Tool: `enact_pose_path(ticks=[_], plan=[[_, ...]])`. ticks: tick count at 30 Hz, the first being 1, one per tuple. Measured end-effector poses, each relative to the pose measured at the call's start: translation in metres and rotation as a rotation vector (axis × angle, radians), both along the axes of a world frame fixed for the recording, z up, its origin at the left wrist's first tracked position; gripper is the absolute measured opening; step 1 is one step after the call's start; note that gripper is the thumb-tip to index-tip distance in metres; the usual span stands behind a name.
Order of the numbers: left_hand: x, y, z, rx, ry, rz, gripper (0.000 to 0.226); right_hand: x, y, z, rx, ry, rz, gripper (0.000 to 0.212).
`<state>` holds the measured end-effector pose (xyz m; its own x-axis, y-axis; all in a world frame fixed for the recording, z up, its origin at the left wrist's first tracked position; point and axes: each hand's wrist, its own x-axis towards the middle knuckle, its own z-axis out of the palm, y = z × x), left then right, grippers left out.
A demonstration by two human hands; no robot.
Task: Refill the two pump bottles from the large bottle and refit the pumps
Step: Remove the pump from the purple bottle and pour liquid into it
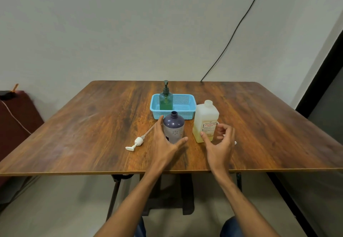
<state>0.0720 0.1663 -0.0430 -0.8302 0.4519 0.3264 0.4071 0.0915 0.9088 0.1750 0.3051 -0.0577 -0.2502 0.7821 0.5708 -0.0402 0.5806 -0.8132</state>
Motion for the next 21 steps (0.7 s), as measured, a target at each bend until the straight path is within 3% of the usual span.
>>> enact_pose_path(ticks=[6,9,16,21], plan=[[-0.013,0.018,-0.001,-0.015,-0.030,0.033,0.099,-0.016,0.025,0.003,-0.150,-0.116,0.114,0.090],[-0.018,0.023,-0.003,-0.001,-0.021,0.060,0.096,-0.024,0.029,0.006,-0.199,-0.135,0.209,0.097],[-0.026,0.030,-0.011,0.108,-0.029,0.075,0.094,-0.028,0.042,0.021,-0.142,-0.219,0.225,0.079],[-0.028,0.029,-0.012,0.150,0.019,0.100,0.088,-0.024,0.048,0.034,0.069,-0.368,0.178,0.074]])
